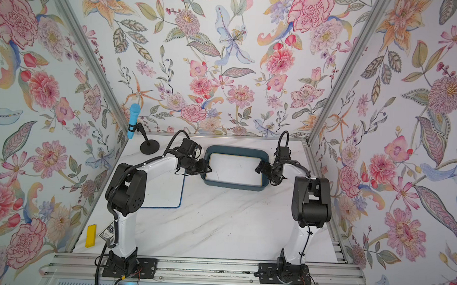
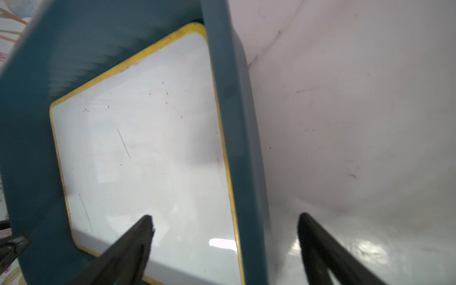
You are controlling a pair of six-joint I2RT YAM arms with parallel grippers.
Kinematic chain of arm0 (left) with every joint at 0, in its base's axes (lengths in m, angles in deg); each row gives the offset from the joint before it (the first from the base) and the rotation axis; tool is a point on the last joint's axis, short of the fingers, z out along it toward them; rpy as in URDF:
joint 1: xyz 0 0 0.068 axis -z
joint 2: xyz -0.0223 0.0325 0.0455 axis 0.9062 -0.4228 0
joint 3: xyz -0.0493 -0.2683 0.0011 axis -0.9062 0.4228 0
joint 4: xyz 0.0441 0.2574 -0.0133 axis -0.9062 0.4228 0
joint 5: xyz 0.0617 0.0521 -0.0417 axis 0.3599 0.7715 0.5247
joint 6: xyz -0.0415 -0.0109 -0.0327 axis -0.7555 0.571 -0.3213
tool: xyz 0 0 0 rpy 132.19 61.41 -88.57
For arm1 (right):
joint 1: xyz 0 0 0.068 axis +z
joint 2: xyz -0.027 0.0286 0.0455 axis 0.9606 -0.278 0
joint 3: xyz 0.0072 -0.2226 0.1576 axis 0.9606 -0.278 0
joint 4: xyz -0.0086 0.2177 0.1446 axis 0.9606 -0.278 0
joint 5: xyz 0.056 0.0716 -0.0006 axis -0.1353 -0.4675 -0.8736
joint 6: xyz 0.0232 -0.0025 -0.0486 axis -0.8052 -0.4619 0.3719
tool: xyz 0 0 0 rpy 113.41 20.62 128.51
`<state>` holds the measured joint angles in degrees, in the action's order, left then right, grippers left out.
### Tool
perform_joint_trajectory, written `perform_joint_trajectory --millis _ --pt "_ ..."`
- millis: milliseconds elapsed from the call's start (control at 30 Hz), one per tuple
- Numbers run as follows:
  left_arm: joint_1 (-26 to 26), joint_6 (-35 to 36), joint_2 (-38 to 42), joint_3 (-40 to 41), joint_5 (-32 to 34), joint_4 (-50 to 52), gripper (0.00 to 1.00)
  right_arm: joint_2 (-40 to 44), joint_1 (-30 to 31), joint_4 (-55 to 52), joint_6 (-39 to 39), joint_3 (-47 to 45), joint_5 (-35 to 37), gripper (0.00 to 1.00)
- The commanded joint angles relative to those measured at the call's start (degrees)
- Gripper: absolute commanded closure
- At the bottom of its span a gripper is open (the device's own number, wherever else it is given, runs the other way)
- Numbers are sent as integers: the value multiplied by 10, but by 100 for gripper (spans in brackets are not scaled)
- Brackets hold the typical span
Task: Put the whiteboard into the storage box
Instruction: Move the storage box to the center of the board.
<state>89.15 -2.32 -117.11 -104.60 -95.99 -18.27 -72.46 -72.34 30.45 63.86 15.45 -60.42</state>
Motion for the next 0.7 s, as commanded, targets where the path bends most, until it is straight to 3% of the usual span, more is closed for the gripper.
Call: perform_joint_trajectory --millis 0,133,233,400,667 --pt "-3 -8 67 -8 0 -4 16 38 -10 2 6 33 -25 0" --pt "-25 1 116 -12 53 43 14 66 -10 2 -3 40 -38 0" --pt "-72 2 159 19 107 102 12 113 -9 2 -8 23 -28 0" --pt "-155 1 248 164 154 106 12 229 -5 -6 -12 -47 -4 0" --pt "-218 1 310 309 199 82 11 388 56 -60 -5 -163 43 0"
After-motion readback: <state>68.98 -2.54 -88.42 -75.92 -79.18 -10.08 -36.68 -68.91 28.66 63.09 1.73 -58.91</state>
